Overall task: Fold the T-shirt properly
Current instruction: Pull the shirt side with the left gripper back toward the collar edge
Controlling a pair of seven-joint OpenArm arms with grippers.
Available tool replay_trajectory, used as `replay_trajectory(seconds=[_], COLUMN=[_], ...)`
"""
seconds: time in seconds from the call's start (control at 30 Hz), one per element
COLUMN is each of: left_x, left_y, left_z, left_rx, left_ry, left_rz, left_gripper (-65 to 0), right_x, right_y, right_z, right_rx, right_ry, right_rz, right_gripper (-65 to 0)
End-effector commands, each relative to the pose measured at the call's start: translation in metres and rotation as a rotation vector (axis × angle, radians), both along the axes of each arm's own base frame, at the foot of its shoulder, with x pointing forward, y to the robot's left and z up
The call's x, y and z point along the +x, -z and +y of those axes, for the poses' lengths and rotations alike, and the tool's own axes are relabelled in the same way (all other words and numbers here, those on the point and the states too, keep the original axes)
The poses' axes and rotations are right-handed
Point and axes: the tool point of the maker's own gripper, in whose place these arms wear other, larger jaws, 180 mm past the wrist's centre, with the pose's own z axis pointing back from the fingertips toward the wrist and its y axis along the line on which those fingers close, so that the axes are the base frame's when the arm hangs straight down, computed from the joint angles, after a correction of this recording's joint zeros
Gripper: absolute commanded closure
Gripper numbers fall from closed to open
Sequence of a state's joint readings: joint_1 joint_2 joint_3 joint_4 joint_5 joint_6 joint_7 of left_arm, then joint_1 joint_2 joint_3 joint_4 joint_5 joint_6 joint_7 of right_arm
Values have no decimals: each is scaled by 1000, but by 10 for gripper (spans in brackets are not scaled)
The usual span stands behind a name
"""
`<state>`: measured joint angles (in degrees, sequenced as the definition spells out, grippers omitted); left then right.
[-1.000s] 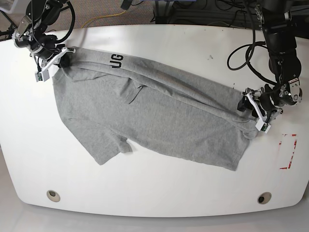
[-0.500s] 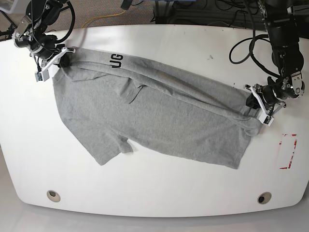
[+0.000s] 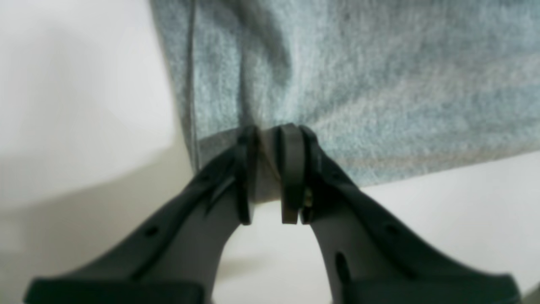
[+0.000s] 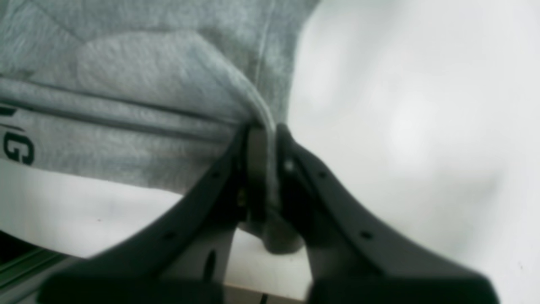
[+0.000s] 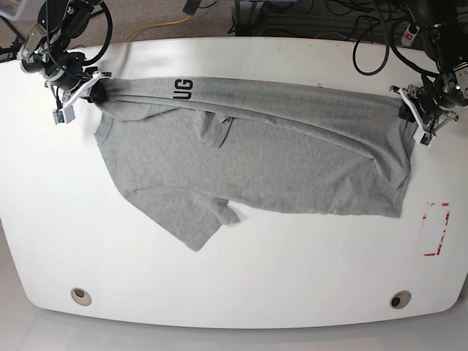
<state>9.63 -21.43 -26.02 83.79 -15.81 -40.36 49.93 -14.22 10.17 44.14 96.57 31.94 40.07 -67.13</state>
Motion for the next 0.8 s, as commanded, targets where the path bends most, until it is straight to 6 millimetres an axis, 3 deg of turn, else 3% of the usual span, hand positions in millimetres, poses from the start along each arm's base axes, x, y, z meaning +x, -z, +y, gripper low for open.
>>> replay_trajectory(seconds=[0.0, 0.17, 0.4, 0.7, 0.77], left_x=[-33, -68, -100, -123, -123], left_y=[-2, 1, 11, 13, 13], left_z=[21, 20, 21, 29, 29], left_rx=[95, 105, 110, 118, 116], left_ry=[-16, -33, -40, -68, -68], left_rz=[70, 106, 173, 211, 210], left_gripper=[-79, -81, -81, -83, -118], right_x=[7, 4, -8, -28, -35], right_y=[-10, -9, -7, -16, -13], right_z=[-9, -9, -9, -7, -6], right_rx=[-30, -30, -38, -97, -95], right_ry=[-1, -2, -7, -44, -49], right_rz=[-32, -25, -2, 33, 57], right_gripper=[-38, -38, -40, -41, -44])
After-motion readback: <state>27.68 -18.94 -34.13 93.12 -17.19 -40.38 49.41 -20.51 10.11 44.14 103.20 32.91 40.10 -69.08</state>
